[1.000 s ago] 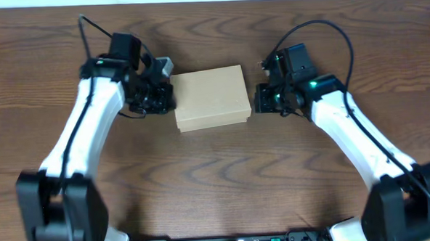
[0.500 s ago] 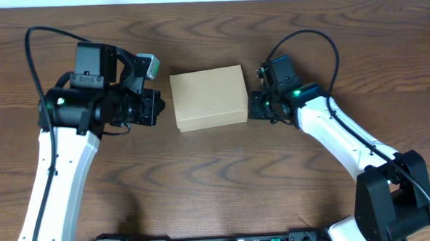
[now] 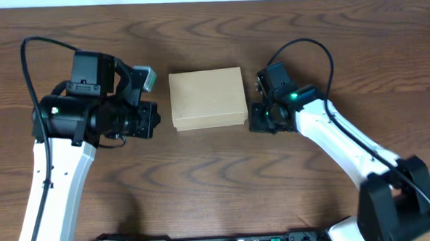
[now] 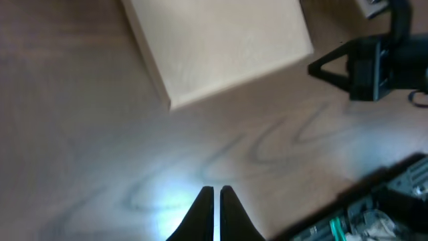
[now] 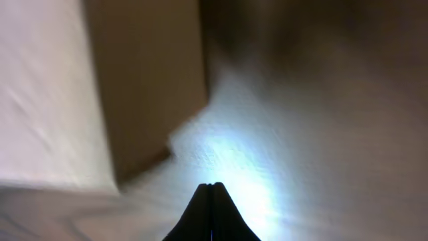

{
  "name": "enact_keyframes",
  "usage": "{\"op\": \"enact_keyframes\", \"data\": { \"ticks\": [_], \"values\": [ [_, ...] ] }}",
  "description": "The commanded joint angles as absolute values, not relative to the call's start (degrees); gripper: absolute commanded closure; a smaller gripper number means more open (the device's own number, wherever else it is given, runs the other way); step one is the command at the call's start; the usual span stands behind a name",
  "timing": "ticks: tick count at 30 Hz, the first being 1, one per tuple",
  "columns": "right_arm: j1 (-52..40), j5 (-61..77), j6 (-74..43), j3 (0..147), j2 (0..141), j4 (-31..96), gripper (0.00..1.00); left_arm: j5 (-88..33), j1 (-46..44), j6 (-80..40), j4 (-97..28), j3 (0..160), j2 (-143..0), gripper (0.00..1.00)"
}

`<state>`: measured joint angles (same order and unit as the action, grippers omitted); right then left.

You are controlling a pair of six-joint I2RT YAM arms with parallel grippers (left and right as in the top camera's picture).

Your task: Pack container

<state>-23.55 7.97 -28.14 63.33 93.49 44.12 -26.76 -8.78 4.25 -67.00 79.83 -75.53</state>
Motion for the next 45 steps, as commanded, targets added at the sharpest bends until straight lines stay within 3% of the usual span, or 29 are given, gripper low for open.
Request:
{"op": "enact_keyframes", "data": {
  "ticks": [1, 7, 15, 19, 20, 21, 22, 23, 43, 45],
  "values": [
    [-24.8, 4.0, -28.4, 63.3, 84.3, 48.6, 0.99, -27.0, -8.6, 3.8, -68.4, 78.5, -70.6, 0.94],
    [-31.6, -1.4, -28.1, 61.2, 67.1, 55.7, 0.98, -27.1, -8.6, 1.5, -66.7, 67.9, -55.9, 0.94],
    [-47.6, -8.0, -41.6, 41.7, 40.2, 50.9, 0.98, -31.2, -8.6, -3.0, -63.0, 50.4, -33.5, 0.94],
    [-50.8, -7.9, -44.8, 35.2, 31.5, 49.6, 0.99, -31.3, -8.6, -6.6, -61.6, 45.3, -27.9, 0.94],
    [-51.1, -7.9, -44.8, 34.5, 30.0, 49.5, 0.94, -31.3, -8.6, -7.2, -61.3, 44.5, -27.3, 0.92],
    [-51.1, -7.9, -44.8, 34.2, 29.0, 49.5, 0.8, -31.2, -8.6, -7.8, -61.1, 43.9, -26.9, 0.73],
    [-51.1, -7.9, -44.8, 34.0, 28.2, 49.6, 0.33, -30.9, -8.6, -8.3, -61.1, 43.4, -26.9, 0.36],
    [-51.1, -7.7, -44.8, 34.0, 27.9, 49.7, 0.01, -30.9, -8.6, -8.4, -61.1, 43.2, -27.0, 0.04],
    [-51.1, -7.3, -44.7, 34.0, 28.1, 50.0, 0.01, -30.5, -8.6, -8.2, -63.2, 43.2, -27.1, 0.05],
    [-51.1, -7.3, -44.7, 34.0, 28.1, 50.0, 0.01, -26.4, -9.0, -6.5, -63.6, 43.2, -25.6, 0.05]
  ]
}}
